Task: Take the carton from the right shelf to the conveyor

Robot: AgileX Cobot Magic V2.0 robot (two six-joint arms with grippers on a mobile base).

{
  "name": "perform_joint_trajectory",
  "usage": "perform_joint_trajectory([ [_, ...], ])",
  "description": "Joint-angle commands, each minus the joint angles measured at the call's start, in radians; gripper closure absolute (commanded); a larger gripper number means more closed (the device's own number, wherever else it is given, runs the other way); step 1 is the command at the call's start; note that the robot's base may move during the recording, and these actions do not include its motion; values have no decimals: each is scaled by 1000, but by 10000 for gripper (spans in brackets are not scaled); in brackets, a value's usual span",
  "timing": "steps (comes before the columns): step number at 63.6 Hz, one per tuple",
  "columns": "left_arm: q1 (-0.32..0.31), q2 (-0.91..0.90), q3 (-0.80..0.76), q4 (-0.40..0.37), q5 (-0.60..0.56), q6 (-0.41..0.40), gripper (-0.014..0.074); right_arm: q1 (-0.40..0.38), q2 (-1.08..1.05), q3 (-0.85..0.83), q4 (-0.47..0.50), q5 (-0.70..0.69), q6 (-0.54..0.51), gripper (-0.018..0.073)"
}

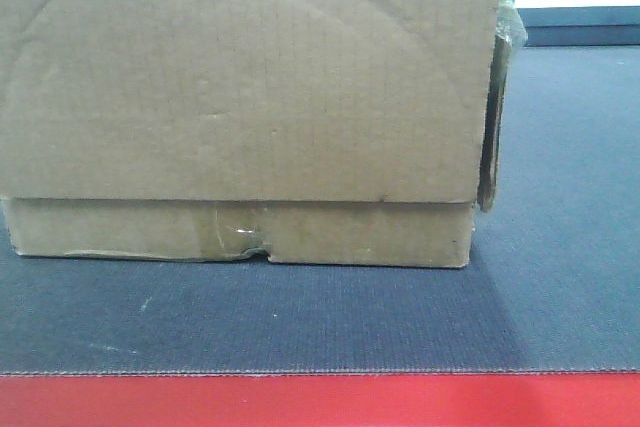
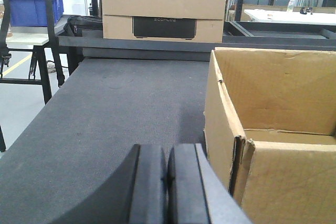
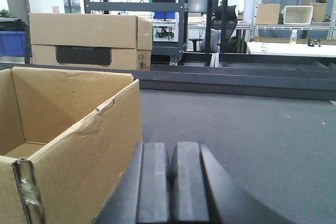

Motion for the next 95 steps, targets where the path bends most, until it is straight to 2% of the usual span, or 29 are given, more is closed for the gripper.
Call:
perform_joint_trajectory([
  [1,5,-5,-1,3,-10,3,601,-6,-4,2,-10,-28,-7,629],
  [21,5,-15,17,3,-29,3,601,-6,-4,2,-10,-28,-7,629],
  [35,5,-183,266,3,-183,3,601,-6,-4,2,-10,-28,-7,629],
  [43,5,-215,442,3,-354,3,601,-6,-4,2,-10,-28,-7,629],
  [50,5,-215,508,3,-483,3,601,-6,-4,2,-10,-28,-7,629],
  [53,5,-215,508,-2,-417,3,601,-6,-4,2,-10,-31,-7,629],
  [95,5,-215,508,-2,-420,3,601,-6,-4,2,-10,-31,-7,629],
])
